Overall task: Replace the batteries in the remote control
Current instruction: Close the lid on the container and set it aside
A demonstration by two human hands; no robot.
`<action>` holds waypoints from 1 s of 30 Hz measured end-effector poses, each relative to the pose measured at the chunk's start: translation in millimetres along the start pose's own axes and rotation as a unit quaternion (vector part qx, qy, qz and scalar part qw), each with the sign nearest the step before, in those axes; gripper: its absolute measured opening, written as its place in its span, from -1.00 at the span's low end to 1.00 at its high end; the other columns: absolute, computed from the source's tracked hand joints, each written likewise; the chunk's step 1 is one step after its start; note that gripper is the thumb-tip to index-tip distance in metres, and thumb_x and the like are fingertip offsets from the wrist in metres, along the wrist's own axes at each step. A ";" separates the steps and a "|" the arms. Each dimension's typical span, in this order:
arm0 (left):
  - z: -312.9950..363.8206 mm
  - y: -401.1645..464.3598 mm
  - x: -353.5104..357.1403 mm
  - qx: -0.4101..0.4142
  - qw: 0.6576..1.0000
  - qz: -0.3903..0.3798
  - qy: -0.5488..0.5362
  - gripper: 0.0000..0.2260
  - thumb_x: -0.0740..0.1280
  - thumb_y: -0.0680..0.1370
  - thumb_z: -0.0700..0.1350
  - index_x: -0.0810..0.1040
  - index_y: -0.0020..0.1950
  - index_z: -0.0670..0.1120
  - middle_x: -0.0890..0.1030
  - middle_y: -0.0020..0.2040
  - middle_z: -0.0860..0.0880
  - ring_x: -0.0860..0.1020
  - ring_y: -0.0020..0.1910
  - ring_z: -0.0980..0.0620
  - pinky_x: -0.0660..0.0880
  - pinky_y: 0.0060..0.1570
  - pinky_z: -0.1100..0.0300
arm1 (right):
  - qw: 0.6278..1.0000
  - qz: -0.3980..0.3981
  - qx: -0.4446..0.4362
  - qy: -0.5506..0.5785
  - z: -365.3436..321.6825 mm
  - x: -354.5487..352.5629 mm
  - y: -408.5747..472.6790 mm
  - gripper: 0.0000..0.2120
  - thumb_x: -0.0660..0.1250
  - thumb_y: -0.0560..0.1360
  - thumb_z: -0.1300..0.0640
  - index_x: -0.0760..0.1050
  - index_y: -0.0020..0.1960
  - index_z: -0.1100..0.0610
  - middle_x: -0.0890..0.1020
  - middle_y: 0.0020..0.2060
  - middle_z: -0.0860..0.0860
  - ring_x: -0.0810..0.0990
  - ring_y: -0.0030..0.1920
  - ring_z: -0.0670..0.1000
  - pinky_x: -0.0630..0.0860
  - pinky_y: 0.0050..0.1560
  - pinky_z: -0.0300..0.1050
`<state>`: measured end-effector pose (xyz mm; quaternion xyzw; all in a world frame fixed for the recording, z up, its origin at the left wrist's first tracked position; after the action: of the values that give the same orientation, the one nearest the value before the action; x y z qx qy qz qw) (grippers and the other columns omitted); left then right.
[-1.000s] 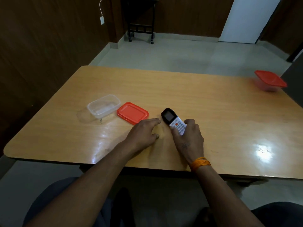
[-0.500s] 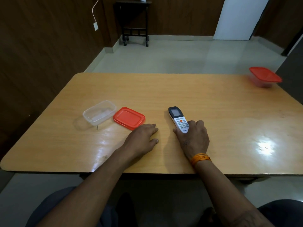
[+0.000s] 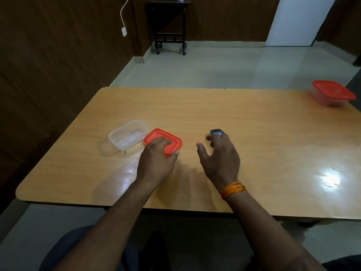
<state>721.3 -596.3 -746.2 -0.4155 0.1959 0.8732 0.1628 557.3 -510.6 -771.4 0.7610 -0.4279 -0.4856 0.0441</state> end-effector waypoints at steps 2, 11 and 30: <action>-11.0 0.1 -4.2 -0.032 0.999 -0.002 0.038 -0.51 0.46 0.58 0.04 0.56 0.46 -0.13 0.55 0.47 -0.10 0.49 0.44 -0.14 0.43 0.33 0.06 | 0.998 -0.050 -0.017 0.030 -16.5 16.2 6.6 -0.64 0.40 0.55 -0.16 0.62 0.17 0.09 0.63 -0.02 0.03 0.63 -0.04 0.06 0.61 -0.11 0.03; -26.0 15.6 -1.1 -0.099 0.990 -0.079 0.056 -0.51 0.42 0.58 0.13 0.53 0.37 -0.17 0.63 0.29 -0.17 0.58 0.24 -0.18 0.54 0.08 0.00 | 0.965 -0.251 -0.012 -0.078 -53.4 72.6 42.3 -0.52 0.32 0.58 -0.21 0.56 0.24 0.17 0.50 0.20 0.15 0.49 0.24 0.20 0.55 0.08 0.10; -61.7 48.3 -68.7 -0.301 0.814 0.170 -0.467 -0.84 0.41 0.64 -0.02 0.67 0.02 -0.11 0.73 -0.11 -0.08 0.71 -0.23 -0.02 0.56 -0.39 0.21 | 0.962 -0.099 -0.077 0.244 -90.4 59.0 37.5 -0.91 0.45 0.54 0.20 0.66 0.04 0.10 0.67 -0.03 -0.02 0.59 -0.12 -0.19 0.51 -0.11 -0.46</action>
<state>781.9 -676.1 -717.7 0.0542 -0.1089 0.9913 -0.0497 614.3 -606.7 -747.2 0.8891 -0.2883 -0.3189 0.1571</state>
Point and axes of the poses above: each hand's wrist, its own y-axis towards the middle knuckle, its own x-axis out of the palm, z = x × y, the point moved 1 cm from there along y, towards the middle knuckle
